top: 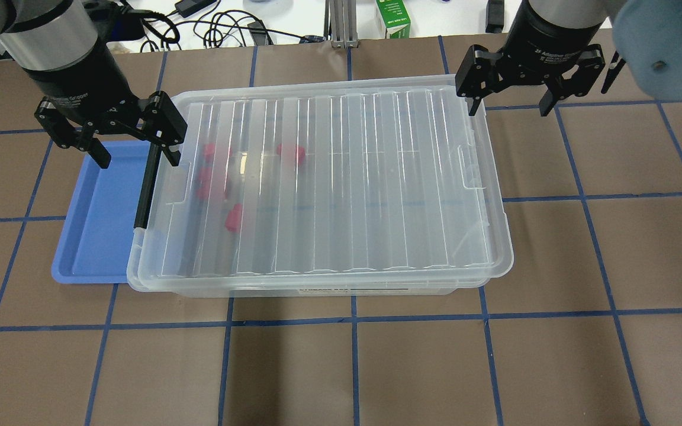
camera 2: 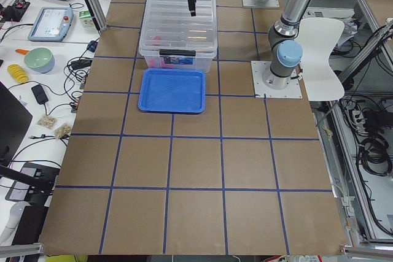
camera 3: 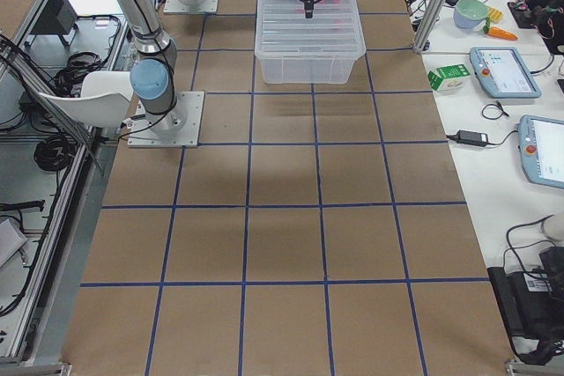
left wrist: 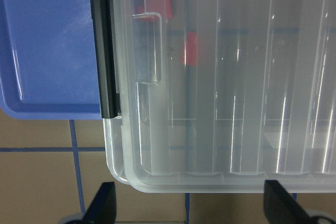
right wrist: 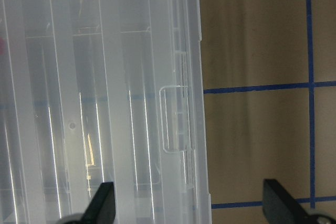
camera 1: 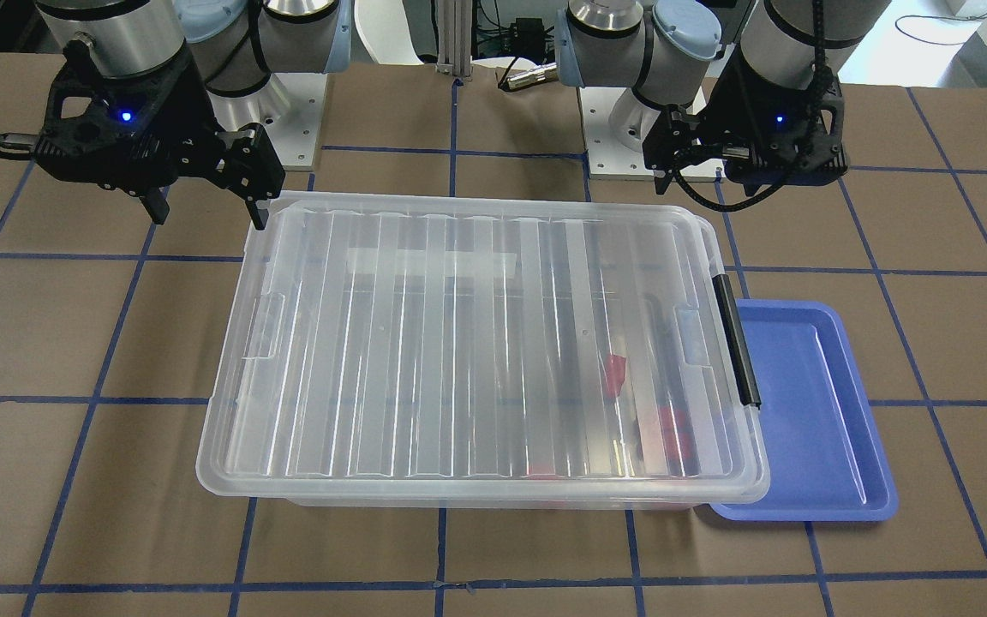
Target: Place red block in blue tray from box
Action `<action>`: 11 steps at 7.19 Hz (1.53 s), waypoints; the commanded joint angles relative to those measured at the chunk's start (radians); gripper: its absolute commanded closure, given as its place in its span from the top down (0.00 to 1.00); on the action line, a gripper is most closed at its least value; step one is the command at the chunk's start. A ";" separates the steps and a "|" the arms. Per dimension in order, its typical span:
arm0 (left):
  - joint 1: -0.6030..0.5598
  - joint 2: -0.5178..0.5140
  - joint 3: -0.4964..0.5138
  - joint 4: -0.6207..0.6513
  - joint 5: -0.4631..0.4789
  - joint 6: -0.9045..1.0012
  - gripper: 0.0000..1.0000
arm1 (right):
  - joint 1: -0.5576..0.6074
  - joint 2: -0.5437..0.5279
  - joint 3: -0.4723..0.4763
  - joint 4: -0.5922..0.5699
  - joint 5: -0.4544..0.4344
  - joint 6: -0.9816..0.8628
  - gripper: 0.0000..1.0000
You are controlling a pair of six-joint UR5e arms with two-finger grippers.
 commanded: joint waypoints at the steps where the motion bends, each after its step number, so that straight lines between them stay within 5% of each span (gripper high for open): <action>1: 0.000 0.000 0.000 0.001 0.001 0.000 1.00 | 0.000 0.000 0.000 0.000 -0.001 0.000 1.00; 11: 0.000 0.000 -0.002 -0.002 0.002 0.000 1.00 | -0.011 0.006 0.041 -0.038 0.006 -0.006 1.00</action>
